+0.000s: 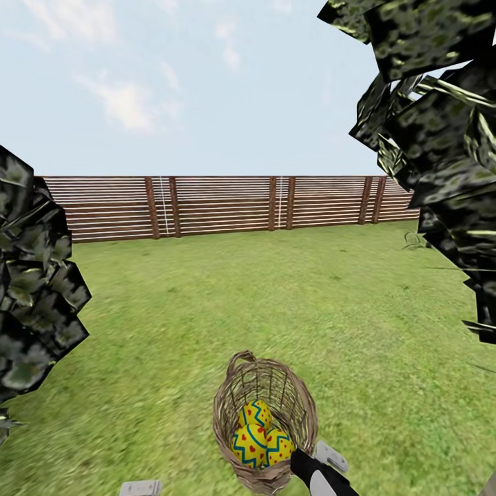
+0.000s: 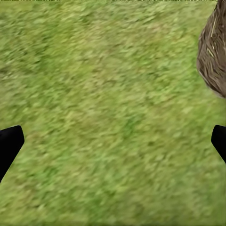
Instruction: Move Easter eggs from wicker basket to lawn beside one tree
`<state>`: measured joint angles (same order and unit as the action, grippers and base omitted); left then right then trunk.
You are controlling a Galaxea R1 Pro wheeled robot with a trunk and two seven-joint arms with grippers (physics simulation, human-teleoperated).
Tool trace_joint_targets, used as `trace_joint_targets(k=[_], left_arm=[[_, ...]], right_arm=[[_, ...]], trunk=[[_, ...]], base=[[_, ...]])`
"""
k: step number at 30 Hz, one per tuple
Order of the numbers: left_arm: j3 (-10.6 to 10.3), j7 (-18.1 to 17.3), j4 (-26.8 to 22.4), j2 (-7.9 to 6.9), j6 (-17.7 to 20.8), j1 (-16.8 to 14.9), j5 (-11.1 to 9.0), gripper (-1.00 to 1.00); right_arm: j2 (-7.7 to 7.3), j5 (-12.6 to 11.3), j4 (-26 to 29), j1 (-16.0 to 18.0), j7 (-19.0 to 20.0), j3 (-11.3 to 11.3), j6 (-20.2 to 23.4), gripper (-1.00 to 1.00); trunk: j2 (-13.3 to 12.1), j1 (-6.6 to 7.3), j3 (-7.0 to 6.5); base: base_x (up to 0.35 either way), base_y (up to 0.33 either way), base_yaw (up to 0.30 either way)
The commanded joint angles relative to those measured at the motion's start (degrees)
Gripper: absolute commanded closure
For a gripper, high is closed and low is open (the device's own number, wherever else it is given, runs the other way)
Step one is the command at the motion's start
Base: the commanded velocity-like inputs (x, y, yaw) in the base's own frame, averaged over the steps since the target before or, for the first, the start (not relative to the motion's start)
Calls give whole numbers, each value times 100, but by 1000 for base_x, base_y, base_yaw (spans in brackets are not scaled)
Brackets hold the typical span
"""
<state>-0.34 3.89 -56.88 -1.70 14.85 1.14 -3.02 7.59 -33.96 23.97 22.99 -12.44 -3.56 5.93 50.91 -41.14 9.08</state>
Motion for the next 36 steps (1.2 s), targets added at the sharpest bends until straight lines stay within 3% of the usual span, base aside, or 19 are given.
trace_joint_targets(k=[1,21,36], left_arm=[[-4,28,-26,-1,30,5,-32,-100],[1,25,-234,4,26,18,-35,-100],[3,24,-744,20,-142,70,-43,-100]], right_arm=[[-3,-23,20,3,-48,-40,24,100],[-3,-23,20,3,-39,-40,31,100],[-3,-23,20,3,-39,-40,31,100]], trunk=[[48,-24,26],[850,-463,385],[1452,-793,654]], base=[[0,0,0],[0,0,0],[0,0,0]])
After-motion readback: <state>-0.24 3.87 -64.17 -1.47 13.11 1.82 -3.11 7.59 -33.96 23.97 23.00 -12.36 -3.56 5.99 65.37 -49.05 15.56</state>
